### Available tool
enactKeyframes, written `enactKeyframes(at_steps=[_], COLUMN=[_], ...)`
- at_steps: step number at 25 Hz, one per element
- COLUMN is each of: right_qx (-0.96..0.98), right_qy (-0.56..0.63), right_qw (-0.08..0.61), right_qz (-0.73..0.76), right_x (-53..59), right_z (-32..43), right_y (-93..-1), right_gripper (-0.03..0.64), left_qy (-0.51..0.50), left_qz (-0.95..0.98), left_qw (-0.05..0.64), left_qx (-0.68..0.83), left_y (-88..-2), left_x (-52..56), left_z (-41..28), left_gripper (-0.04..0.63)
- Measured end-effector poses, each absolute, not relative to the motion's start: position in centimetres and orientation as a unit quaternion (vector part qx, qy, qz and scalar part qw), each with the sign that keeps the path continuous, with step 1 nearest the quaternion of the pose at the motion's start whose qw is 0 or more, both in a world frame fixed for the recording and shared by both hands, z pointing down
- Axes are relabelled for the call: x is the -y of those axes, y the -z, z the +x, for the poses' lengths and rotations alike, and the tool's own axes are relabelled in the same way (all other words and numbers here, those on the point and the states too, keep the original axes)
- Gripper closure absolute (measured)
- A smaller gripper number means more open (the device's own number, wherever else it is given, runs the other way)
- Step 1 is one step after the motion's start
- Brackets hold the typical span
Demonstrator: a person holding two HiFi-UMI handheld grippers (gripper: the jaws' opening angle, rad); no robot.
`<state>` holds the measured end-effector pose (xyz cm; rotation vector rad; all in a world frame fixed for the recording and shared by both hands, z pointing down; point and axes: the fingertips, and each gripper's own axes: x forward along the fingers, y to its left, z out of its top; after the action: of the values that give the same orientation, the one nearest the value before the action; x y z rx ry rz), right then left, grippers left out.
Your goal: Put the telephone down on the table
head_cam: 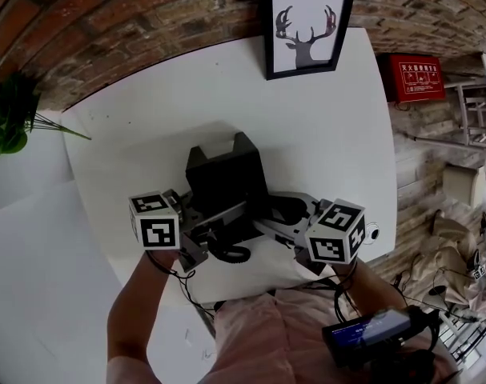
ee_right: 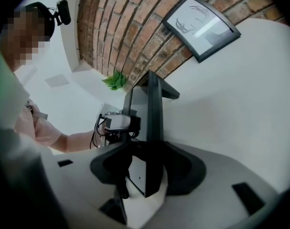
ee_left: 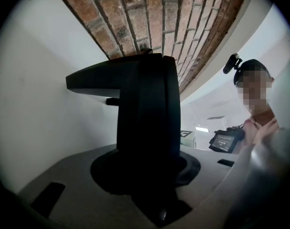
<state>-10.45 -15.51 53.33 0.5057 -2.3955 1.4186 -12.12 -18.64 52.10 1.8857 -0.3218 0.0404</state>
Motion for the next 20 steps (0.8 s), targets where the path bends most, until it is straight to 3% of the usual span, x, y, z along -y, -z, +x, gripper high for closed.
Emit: enactKeyframes(at_steps=[15,20], right_qx=[0.836,0.836], right_qy=[-0.497,-0.492], right_qw=[0.164,0.173], right_qz=[0.166,0.169], right_x=[15.5,15.5], right_z=[-10.2,-10.2], right_y=[-53.5,-53.6], right_gripper=[0.422,0.422], left_qy=[-0.080,-0.079], left_qz=[0.821,0.813], left_qw=[0.532,0.535], left_qx=[0.190,0.214], left_y=[-53.1,-53.4], left_x=[18.5,18.9], left_z=[-11.8,-12.4], left_gripper=[0.341,0.339])
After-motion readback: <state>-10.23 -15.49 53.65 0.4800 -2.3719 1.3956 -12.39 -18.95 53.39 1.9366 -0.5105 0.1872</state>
